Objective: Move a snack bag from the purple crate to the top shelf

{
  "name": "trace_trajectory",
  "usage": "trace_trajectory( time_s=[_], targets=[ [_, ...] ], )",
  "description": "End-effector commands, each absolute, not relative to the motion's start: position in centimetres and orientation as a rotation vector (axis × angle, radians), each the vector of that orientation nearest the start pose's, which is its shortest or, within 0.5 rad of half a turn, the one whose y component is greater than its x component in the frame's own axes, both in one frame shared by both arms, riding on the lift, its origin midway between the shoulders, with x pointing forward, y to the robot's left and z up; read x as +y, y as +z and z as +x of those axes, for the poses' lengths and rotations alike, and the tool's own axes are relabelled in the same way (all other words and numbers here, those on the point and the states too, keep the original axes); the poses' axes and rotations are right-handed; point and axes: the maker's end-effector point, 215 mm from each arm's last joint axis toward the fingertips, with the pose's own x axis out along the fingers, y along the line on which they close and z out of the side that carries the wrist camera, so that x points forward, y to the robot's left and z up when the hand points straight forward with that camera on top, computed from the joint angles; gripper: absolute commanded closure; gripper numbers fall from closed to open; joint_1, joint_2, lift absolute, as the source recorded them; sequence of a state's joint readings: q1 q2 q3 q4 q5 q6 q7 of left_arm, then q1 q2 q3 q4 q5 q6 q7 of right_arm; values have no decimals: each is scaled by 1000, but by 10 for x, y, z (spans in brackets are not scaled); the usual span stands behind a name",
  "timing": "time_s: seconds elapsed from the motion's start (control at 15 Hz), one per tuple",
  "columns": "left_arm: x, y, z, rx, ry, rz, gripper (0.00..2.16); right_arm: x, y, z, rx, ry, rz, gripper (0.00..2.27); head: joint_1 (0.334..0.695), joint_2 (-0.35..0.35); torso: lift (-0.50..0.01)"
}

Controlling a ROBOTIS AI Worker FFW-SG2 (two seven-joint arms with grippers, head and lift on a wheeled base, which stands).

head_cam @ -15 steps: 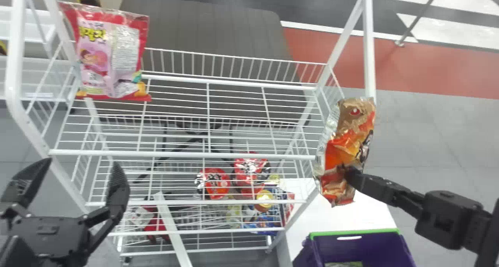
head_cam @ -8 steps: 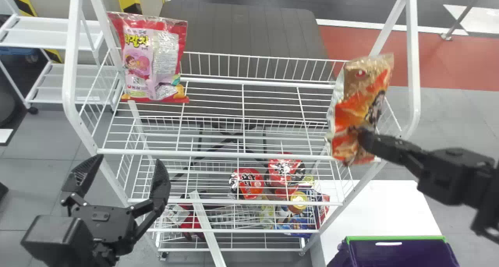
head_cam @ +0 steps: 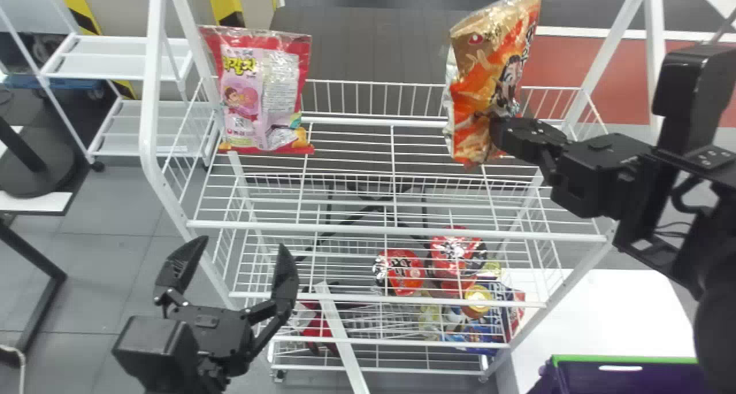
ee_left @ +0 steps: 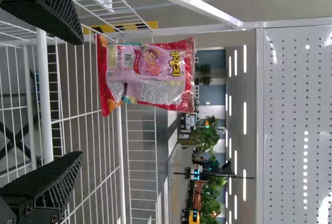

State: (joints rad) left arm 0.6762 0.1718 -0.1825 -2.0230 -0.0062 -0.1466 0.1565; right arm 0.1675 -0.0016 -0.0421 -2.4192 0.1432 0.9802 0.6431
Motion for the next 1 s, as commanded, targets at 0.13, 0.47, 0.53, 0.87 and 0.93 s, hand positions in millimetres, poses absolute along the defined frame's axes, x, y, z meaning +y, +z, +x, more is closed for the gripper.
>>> trace_trajectory(
  time_s=[0.13, 0.47, 0.53, 0.87, 0.93],
  targets=[
    [175, -389, 375, 90, -92, 46, 39, -108, -270, 504, 248, 535, -27, 1595, 695, 50, 0],
    [176, -390, 377, 79, -87, 46, 39, -63, -279, 523, 190, 602, -14, 1595, 695, 105, 0],
    [177, -392, 378, 81, -87, 47, 39, -51, -282, 525, 175, 624, -20, 1595, 695, 115, 0],
    [180, -393, 380, 75, -84, 50, 39, 0, -295, 530, 81, 656, -28, 1595, 695, 177, 0],
    [183, -392, 380, 71, -81, 50, 39, 6, -301, 532, 72, 663, -22, 1595, 695, 188, 0]
  ],
)
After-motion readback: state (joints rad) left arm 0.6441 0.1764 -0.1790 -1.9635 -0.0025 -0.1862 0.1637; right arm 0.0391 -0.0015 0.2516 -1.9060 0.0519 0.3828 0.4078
